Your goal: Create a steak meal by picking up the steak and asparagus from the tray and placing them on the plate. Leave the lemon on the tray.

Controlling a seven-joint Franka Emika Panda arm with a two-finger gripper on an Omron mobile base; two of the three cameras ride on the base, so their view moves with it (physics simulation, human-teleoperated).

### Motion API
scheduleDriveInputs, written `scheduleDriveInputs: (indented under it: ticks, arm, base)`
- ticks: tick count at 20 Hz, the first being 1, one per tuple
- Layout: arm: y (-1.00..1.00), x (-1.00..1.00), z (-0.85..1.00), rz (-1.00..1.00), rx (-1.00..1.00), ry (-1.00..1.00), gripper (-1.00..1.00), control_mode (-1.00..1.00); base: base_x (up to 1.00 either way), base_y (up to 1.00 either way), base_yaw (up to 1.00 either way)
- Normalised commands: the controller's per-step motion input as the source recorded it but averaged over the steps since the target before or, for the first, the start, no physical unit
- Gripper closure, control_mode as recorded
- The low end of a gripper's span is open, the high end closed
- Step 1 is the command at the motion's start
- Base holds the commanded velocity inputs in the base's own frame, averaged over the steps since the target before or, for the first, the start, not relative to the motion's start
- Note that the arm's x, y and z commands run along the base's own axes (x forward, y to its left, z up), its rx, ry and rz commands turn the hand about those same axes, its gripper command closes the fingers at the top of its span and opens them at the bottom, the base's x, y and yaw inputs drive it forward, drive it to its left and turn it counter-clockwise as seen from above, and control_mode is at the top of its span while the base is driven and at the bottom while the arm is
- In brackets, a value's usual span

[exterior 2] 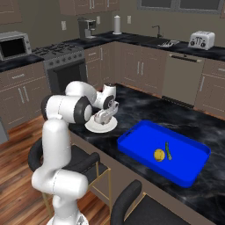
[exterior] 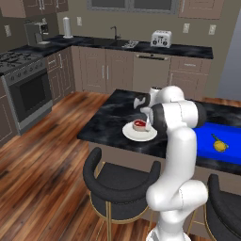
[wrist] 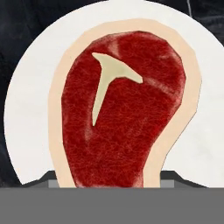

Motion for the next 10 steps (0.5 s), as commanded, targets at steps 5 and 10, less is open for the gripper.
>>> scheduleDriveInputs:
  ticks: [5, 10]
  arm:
    - [0.00, 0.03, 0.01, 0.00, 0.00, -0.09, -1.00, -1.00]
    - [0.00, -0.28, 0.14, 0.00, 0.00, -0.20, -1.00, -1.00]
  base:
    - [0.00, 0.00, 0.00]
    - [0.00, 0.00, 0.00]
